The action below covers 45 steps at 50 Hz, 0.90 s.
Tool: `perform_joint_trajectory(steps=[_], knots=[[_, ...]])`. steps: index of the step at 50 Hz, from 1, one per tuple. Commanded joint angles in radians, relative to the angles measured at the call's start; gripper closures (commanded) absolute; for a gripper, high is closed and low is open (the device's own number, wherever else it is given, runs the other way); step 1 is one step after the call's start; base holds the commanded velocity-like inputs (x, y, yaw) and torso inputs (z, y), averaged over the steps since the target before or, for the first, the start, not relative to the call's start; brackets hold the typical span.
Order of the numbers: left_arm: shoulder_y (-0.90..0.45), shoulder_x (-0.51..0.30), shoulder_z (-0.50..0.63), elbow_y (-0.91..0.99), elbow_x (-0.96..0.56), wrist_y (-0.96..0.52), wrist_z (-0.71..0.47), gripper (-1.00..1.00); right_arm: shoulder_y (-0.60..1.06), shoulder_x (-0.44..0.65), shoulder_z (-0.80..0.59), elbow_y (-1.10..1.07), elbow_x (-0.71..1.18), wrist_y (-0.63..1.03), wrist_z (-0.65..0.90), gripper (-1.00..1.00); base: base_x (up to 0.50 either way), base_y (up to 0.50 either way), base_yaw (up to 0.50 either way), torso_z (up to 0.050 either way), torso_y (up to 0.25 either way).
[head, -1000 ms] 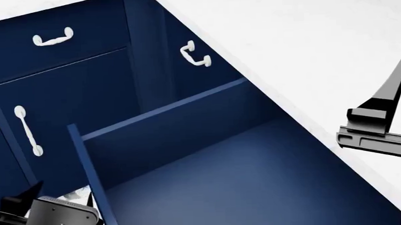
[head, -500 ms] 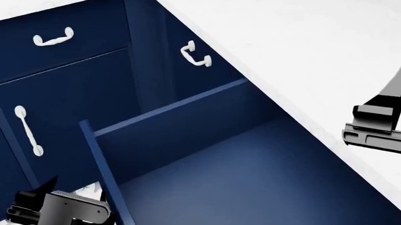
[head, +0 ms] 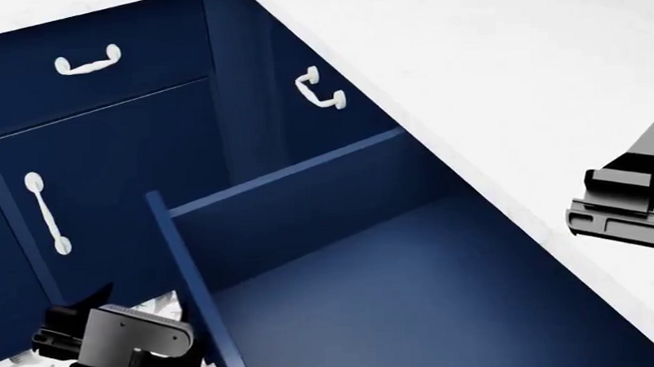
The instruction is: Close the left drawer.
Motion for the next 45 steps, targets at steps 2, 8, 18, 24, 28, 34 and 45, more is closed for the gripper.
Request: perform_joint_trajectory(steps=[2,8,18,24,28,34,45], knots=[[-0.001,0.064,0.129,-0.119,-0.021,0.043,0.086,-1.00,0.009,0.001,-0.006,0.001,-0.003,0.007,0.003,-1.00,0.00,0.00,0.00,0.000,0.000],[-0.005,0.072,0.138,-0.128,-0.024,0.051,0.094,-1.00,0.011,0.001,-0.011,0.002,-0.007,0.010,0.006,-1.00,0.00,0.00,0.00,-0.002,0.000],[-0.030,0.090,0.148,-0.179,-0.033,0.077,0.100,-1.00,0.023,0.001,-0.015,0.005,-0.003,0.017,0.005,-1.00,0.00,0.00,0.00,0.000,0.000],[-0.055,0.107,0.156,-0.242,-0.040,0.113,0.107,-1.00,0.018,0.005,-0.010,0.009,0.001,0.013,0.001,-1.00,0.00,0.00,0.00,-0.002,0.000],[-0.071,0.116,0.162,-0.277,-0.046,0.133,0.112,-1.00,0.018,0.005,-0.012,0.009,0.001,0.015,0.001,-1.00,0.00,0.00,0.00,0.000,0.000],[-0.080,0.125,0.181,-0.286,-0.058,0.141,0.117,-1.00,0.021,0.005,-0.016,0.006,-0.001,0.023,0.004,-1.00,0.00,0.00,0.00,0.000,0.000],[-0.092,0.130,0.251,-0.288,-0.113,0.144,0.112,-1.00,0.031,0.002,-0.023,0.001,-0.003,0.032,0.009,-1.00,0.00,0.00,0.00,0.000,0.000]])
